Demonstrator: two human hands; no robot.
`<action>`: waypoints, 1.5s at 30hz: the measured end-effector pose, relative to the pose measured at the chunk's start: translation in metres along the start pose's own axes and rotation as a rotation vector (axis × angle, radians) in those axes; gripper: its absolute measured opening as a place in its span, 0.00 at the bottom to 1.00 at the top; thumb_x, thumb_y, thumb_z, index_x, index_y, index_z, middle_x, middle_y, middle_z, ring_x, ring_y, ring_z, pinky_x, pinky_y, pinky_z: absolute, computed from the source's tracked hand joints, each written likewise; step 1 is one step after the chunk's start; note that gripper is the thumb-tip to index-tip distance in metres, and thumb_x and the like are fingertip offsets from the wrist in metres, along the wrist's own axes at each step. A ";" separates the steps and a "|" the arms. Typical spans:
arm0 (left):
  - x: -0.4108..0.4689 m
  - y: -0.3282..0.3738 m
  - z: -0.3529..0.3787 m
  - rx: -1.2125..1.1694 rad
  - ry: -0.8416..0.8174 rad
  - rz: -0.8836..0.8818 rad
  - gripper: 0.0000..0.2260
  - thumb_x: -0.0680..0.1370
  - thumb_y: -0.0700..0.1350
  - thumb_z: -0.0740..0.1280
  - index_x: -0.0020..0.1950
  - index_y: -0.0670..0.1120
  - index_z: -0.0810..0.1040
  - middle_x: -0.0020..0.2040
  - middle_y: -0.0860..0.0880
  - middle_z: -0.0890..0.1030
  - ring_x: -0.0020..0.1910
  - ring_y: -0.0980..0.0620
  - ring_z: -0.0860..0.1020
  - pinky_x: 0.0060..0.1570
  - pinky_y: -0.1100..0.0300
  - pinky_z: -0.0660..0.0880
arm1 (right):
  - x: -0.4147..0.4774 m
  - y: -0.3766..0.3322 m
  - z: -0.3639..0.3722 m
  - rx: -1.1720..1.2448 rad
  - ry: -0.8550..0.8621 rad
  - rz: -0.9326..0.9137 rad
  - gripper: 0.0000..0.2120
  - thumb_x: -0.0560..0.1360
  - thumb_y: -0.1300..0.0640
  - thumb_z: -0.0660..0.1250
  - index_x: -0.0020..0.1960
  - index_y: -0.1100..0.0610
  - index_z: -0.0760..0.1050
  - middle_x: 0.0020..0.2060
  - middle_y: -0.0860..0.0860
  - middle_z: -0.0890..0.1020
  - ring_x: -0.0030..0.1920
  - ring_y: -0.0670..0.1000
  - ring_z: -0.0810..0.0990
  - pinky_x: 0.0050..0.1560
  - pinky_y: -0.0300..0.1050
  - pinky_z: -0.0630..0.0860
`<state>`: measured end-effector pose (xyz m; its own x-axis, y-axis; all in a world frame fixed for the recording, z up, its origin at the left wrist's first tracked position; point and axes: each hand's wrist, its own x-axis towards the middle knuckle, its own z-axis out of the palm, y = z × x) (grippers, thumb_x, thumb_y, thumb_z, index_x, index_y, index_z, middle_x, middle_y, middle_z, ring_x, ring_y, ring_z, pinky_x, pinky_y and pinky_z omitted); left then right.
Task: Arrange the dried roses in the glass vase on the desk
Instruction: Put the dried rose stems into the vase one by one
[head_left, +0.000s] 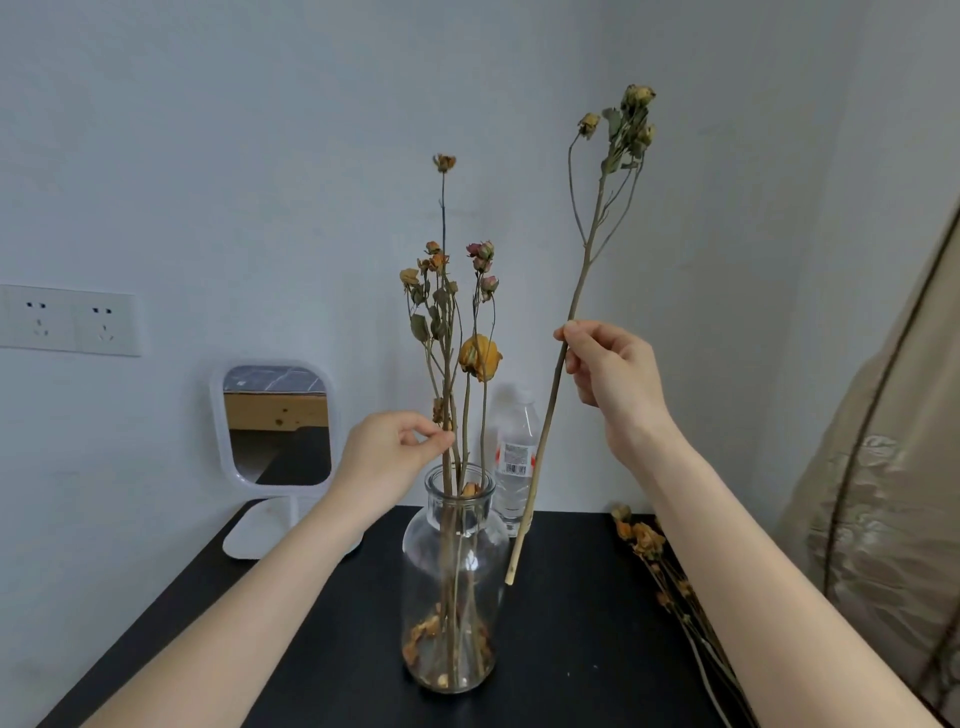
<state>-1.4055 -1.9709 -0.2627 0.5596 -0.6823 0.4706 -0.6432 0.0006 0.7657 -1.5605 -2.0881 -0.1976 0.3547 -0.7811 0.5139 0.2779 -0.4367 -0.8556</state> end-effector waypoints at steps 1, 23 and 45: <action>-0.002 -0.004 0.001 -0.002 0.003 -0.008 0.03 0.74 0.48 0.69 0.41 0.50 0.81 0.30 0.54 0.74 0.34 0.58 0.73 0.35 0.67 0.65 | 0.000 0.000 0.001 0.005 0.000 -0.006 0.11 0.77 0.60 0.62 0.38 0.53 0.78 0.23 0.45 0.72 0.20 0.40 0.65 0.21 0.30 0.61; -0.045 -0.053 0.039 -0.137 -0.058 -0.122 0.29 0.64 0.65 0.66 0.61 0.55 0.68 0.58 0.57 0.71 0.58 0.59 0.69 0.55 0.65 0.64 | 0.015 -0.012 0.022 0.158 0.053 -0.235 0.11 0.79 0.61 0.60 0.40 0.54 0.75 0.27 0.47 0.71 0.24 0.40 0.67 0.26 0.29 0.63; -0.044 -0.061 0.068 -0.201 -0.001 -0.132 0.19 0.60 0.67 0.68 0.46 0.65 0.69 0.49 0.62 0.76 0.52 0.61 0.73 0.46 0.65 0.69 | -0.024 0.061 0.024 -0.498 -0.308 -0.101 0.07 0.75 0.54 0.67 0.41 0.56 0.80 0.32 0.49 0.80 0.32 0.43 0.75 0.37 0.37 0.73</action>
<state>-1.4260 -1.9904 -0.3600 0.6312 -0.6868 0.3603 -0.4473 0.0571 0.8925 -1.5310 -2.0848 -0.2605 0.6116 -0.5915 0.5254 -0.1016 -0.7173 -0.6893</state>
